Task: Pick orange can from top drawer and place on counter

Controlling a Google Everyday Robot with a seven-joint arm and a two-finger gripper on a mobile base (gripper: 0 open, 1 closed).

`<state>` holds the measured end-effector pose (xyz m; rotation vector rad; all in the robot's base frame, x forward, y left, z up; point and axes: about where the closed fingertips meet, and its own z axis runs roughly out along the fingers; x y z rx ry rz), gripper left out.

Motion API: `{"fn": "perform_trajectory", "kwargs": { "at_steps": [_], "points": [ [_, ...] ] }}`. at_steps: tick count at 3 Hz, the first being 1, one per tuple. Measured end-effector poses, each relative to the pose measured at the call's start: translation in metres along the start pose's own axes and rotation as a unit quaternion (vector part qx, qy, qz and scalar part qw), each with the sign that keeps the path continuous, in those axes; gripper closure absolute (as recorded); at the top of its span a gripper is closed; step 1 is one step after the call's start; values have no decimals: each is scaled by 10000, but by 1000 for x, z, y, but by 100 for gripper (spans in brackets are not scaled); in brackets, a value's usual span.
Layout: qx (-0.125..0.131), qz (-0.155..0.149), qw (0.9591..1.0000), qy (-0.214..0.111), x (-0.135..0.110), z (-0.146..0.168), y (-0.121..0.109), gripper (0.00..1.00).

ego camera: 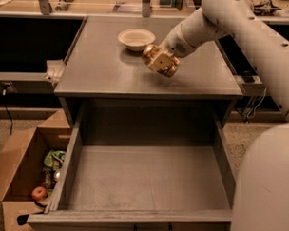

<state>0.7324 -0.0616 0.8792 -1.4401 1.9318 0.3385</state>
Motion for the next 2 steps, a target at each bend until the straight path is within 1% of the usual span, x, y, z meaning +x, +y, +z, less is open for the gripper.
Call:
{"fn": "perform_trajectory", "kwargs": {
  "at_steps": [1,2],
  "points": [
    [94,51,9999,-104,-3,19,-43,97],
    [171,23,9997,-171,-9,12,-48,75]
  ]
}}
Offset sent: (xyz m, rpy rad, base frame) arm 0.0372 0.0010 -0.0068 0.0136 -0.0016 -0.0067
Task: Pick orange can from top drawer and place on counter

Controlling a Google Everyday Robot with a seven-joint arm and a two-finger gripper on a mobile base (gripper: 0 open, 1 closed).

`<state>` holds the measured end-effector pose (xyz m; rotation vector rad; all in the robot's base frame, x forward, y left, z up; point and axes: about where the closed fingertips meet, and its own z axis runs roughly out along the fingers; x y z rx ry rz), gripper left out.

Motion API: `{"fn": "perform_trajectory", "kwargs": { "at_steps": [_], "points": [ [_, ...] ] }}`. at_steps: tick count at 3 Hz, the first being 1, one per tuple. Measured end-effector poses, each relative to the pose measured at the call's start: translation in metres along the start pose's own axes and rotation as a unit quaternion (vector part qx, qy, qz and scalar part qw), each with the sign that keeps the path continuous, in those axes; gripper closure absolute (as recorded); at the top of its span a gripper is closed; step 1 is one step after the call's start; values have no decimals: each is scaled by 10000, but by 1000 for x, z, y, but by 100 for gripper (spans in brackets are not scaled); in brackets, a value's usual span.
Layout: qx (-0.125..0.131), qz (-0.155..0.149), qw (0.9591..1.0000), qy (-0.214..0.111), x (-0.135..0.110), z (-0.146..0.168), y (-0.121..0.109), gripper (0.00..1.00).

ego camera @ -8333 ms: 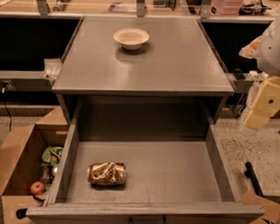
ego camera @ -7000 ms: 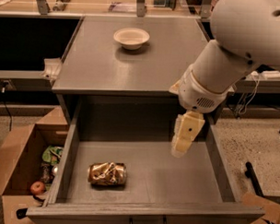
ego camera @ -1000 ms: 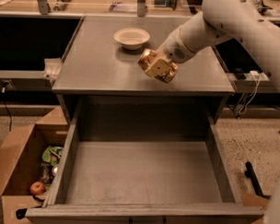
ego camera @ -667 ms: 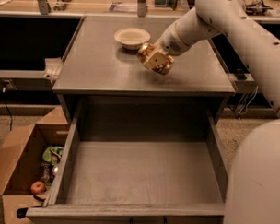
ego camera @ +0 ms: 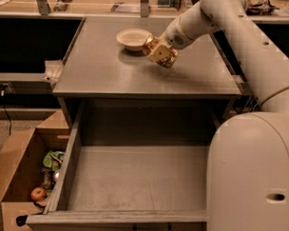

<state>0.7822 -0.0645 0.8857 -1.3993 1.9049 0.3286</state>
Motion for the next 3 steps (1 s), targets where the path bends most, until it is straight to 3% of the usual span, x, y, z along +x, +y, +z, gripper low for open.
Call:
{"fn": "perform_trajectory", "kwargs": {
  "at_steps": [1,2,3],
  "points": [
    [0,0,10000,0,0,0,0,51],
    [-1,0,10000,0,0,0,0,20],
    [-1,0,10000,0,0,0,0,0]
  ]
}}
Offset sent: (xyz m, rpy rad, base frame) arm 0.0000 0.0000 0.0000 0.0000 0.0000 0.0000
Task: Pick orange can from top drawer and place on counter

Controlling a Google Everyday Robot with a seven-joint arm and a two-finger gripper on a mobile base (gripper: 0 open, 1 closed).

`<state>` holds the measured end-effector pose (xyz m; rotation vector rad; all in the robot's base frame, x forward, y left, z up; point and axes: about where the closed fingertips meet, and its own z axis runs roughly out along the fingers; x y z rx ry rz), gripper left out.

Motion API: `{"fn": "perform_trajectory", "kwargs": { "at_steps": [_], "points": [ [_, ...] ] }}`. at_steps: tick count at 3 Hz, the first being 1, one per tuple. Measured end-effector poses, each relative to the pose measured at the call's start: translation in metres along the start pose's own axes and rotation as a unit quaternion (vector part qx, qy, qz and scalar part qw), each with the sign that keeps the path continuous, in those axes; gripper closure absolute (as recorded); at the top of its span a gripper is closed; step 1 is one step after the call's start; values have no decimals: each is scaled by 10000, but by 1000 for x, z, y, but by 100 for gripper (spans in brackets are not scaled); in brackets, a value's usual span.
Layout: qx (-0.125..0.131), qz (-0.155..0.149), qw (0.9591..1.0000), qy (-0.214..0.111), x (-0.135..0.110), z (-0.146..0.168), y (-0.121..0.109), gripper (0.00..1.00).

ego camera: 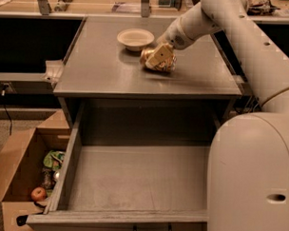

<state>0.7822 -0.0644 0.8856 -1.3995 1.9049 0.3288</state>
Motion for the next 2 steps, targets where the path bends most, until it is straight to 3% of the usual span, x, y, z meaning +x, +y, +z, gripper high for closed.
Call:
{"fn": "perform_trajectory", "kwargs": {
  "at_steps": [1,2],
  "points": [
    [34,-74,9999,-74,-8,-6,-1,0],
    [153,-327,9988,-331,-35,-25,-4,0]
  ]
}}
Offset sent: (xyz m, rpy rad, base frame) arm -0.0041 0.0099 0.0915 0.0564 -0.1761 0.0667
